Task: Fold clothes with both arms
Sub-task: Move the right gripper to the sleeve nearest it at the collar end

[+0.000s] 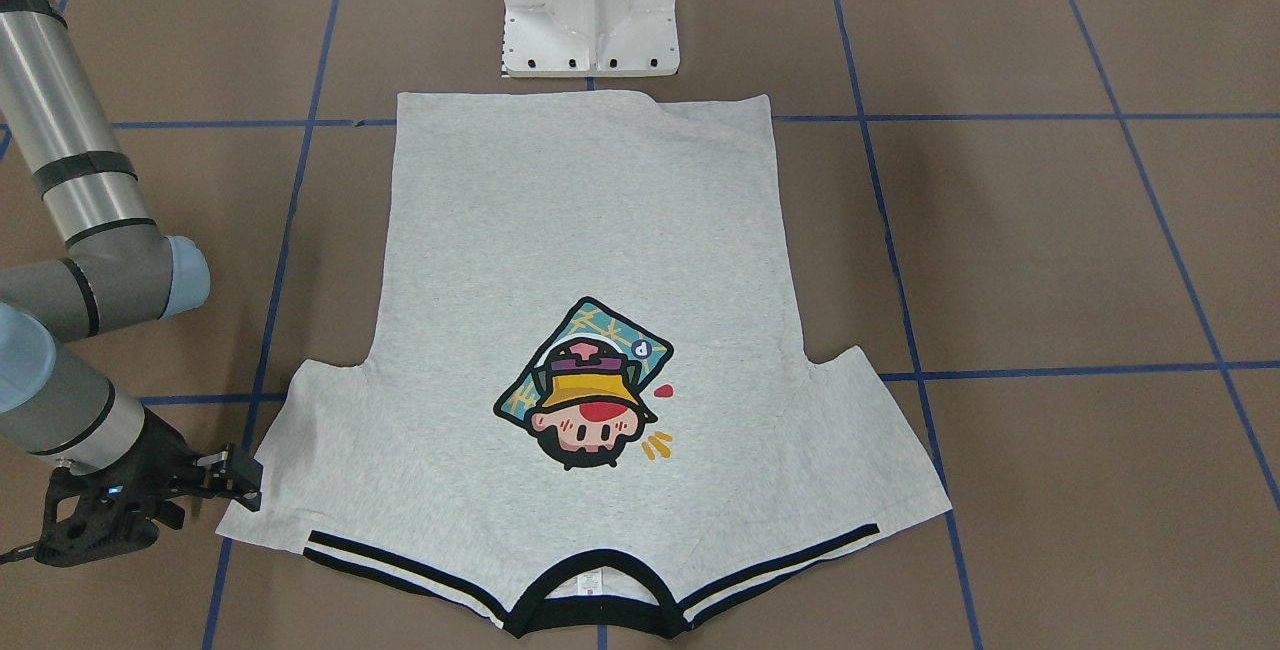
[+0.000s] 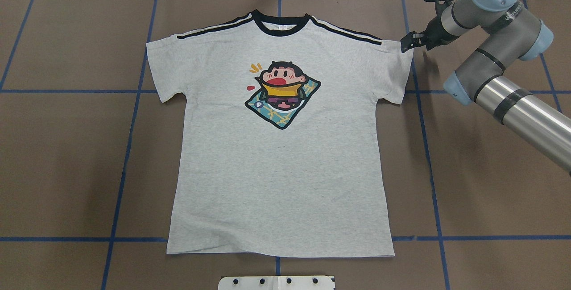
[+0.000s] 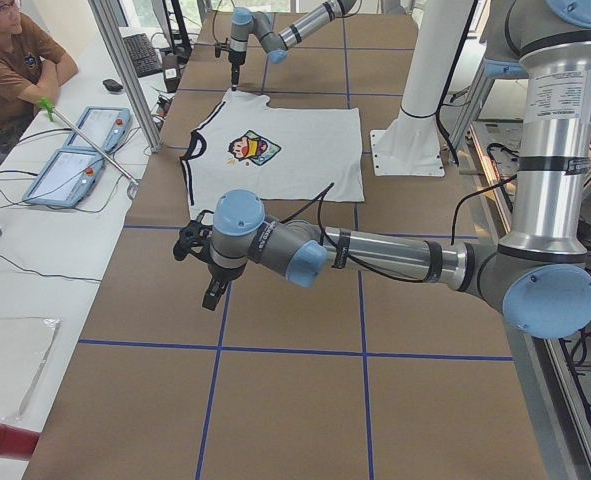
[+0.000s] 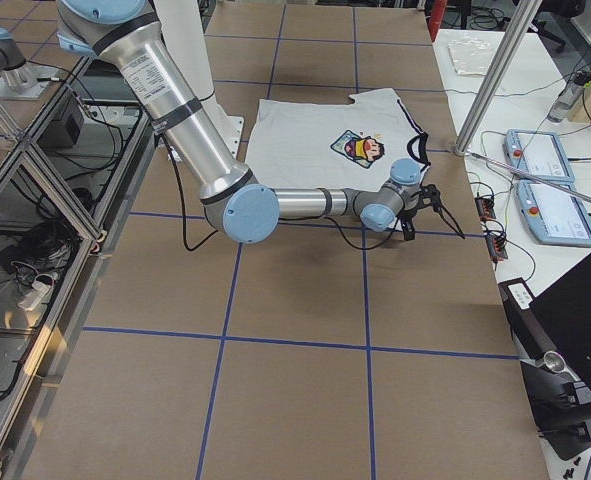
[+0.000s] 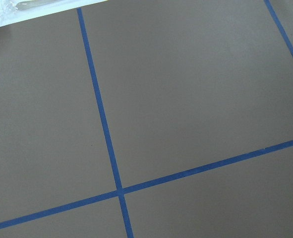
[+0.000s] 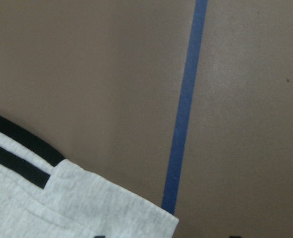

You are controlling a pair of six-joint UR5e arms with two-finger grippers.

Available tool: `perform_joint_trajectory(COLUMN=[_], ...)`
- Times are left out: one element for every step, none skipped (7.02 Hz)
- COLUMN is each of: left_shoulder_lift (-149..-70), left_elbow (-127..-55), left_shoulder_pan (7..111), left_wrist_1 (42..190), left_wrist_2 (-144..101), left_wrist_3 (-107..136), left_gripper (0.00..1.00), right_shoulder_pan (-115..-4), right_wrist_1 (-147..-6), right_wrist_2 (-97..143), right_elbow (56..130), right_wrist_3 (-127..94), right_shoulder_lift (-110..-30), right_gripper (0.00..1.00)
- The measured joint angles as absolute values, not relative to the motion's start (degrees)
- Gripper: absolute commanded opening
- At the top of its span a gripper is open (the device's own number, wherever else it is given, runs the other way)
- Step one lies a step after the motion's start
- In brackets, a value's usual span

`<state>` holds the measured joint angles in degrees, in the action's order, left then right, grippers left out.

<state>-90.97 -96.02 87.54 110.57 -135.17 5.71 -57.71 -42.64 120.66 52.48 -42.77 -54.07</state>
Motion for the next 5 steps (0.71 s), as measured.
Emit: perform_joint_trajectory(left_shoulder_lift=[-91.1, -91.1, -91.2, -91.2, -91.2], left_elbow=[-96.0, -96.1, -96.1, -96.1, -96.0], left_shoulder_pan=[87.5, 87.5, 87.5, 87.5, 87.5], left_wrist_1=[110.6, 110.6, 110.6, 110.6, 110.6], left_wrist_2=[-135.2, -135.2, -135.2, -135.2, -135.2], left_wrist_3=[5.7, 5.8, 5.8, 5.8, 5.8], left_gripper=[1.00, 1.00, 1.00, 1.00, 1.00], right_shoulder_pan=[-57.6, -57.6, -57.6, -57.5, -57.5], right_wrist_1=[-42.1, -42.1, -42.2, -42.6, -42.9], right_wrist_2=[120.3, 119.9, 119.6, 119.5, 119.3], right_elbow=[50.9, 49.8, 49.3, 49.1, 49.1], right_wrist_3=[-42.7, -42.6, -42.5, -42.3, -42.1], right_shoulder_lift=[-53.1, -52.3, -51.9, -51.6, -51.3], right_gripper=[0.66, 0.66, 0.66, 0.62, 0.61])
